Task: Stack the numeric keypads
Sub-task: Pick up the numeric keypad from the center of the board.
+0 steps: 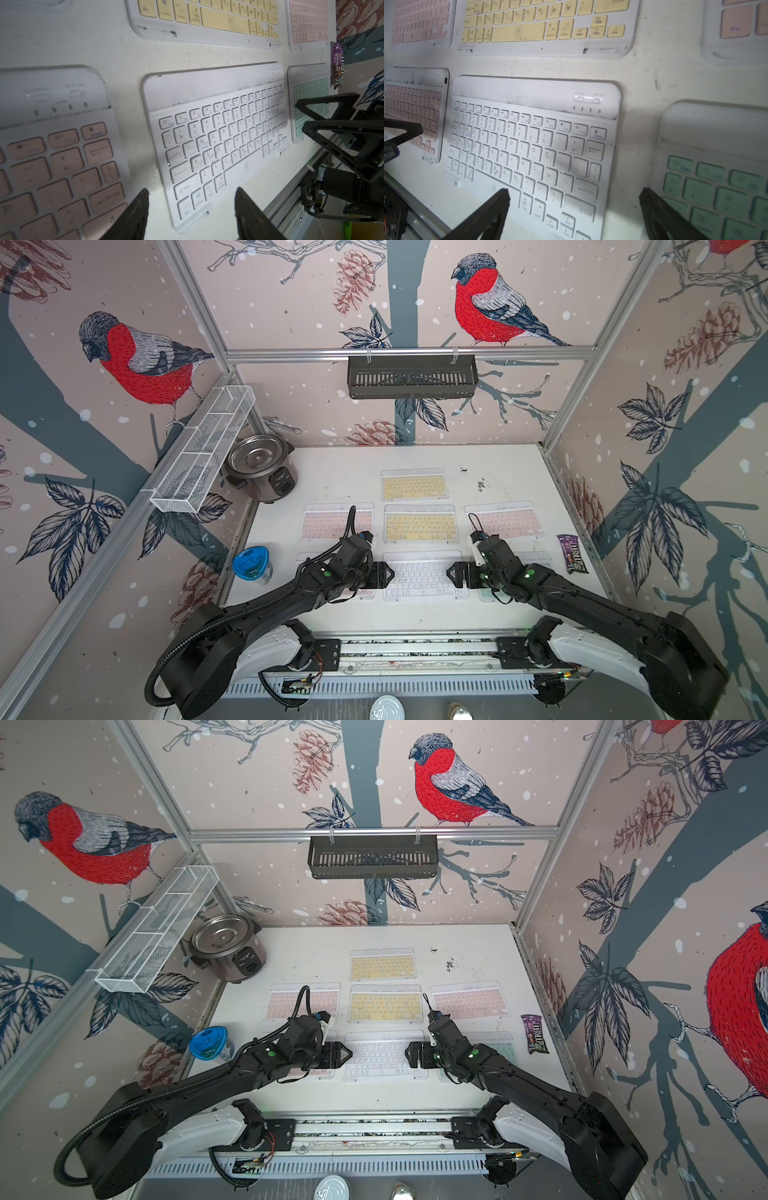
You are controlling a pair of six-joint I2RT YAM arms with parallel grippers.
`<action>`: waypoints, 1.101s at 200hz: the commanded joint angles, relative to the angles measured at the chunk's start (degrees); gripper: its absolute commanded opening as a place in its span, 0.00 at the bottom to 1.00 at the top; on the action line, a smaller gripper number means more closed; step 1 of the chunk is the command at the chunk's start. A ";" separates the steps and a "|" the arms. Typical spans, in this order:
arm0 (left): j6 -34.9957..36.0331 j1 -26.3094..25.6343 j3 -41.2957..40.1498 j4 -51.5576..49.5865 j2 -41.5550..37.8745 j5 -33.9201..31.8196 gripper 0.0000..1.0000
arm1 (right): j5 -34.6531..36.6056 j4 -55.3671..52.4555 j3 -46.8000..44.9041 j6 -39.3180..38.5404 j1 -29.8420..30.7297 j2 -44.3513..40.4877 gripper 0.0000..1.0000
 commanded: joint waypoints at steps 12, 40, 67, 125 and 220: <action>-2.32 -0.13 -0.38 2.98 2.21 1.07 0.65 | -1.74 2.96 -0.07 1.78 0.57 0.88 1.00; -2.37 -0.18 0.07 2.48 4.00 0.84 0.65 | -1.80 3.24 -0.14 2.20 1.44 1.51 1.00; -2.68 -0.45 0.13 3.51 4.91 1.33 0.65 | -1.91 3.49 -0.41 2.51 1.75 1.64 1.00; -2.86 -1.40 0.30 4.53 8.13 1.35 0.65 | -2.05 4.92 -1.69 3.85 2.13 2.14 1.00; -2.66 -2.38 1.20 5.03 10.45 1.94 0.66 | -4.41 6.66 -1.91 5.45 2.70 2.79 1.00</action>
